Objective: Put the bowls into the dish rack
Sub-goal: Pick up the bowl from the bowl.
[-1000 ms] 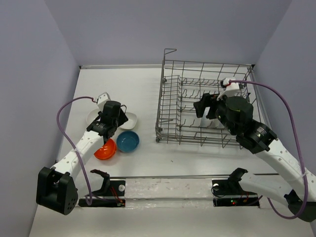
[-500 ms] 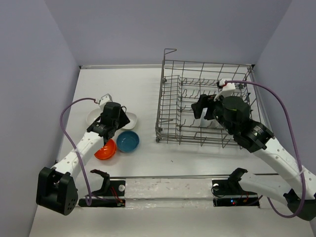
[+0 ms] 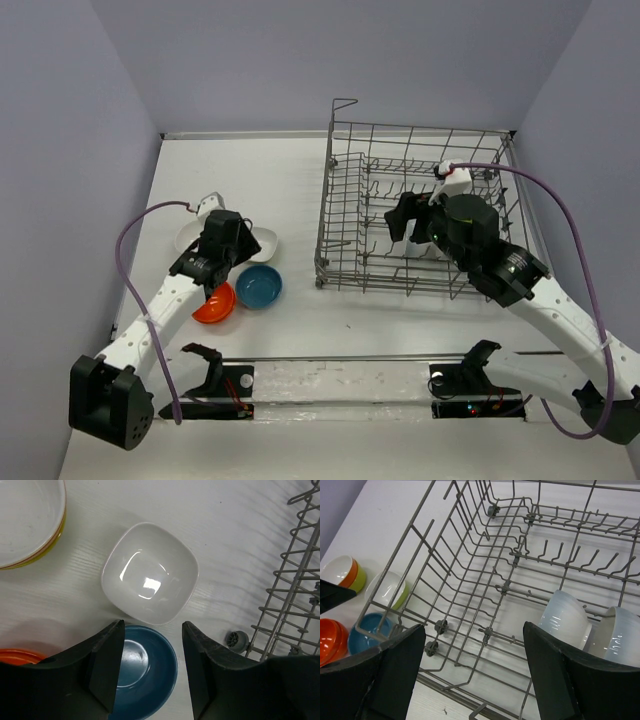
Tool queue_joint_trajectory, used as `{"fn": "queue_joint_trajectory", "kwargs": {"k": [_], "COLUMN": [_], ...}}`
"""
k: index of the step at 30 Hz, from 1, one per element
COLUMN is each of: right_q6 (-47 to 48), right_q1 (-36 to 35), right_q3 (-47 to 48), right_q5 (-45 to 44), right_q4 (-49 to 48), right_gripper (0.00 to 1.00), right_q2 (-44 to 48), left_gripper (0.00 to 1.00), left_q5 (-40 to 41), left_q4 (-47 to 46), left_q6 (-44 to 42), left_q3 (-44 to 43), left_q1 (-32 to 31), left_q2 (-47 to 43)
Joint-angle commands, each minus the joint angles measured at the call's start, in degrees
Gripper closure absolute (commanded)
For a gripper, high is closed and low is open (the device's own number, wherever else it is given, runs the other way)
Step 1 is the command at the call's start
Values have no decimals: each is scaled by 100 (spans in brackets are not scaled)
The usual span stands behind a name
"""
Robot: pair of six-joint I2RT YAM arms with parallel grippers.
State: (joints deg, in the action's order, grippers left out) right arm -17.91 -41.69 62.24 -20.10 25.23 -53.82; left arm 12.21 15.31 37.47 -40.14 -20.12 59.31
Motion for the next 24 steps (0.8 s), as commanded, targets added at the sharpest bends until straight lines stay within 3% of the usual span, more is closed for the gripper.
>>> {"fn": "queue_joint_trajectory", "kwargs": {"k": [1,16,24], "right_q6": [-28,16,24], "right_q1": [-41,-41,-41], "right_q3": [-80,-159,-168], "right_q5": [67,129,190], "right_q4": [-273,-273,-273], "right_gripper": [16,13,13], "right_q2": [-23,30,56], "left_gripper": [41,39,38], "left_q5": [457,1327,1355], "left_q4": [33,191,139], "left_q6": [295,674,472], "left_q3": [67,24,-196], "left_q1": [8,61,534], "left_q2": [-665,-772,-587]}}
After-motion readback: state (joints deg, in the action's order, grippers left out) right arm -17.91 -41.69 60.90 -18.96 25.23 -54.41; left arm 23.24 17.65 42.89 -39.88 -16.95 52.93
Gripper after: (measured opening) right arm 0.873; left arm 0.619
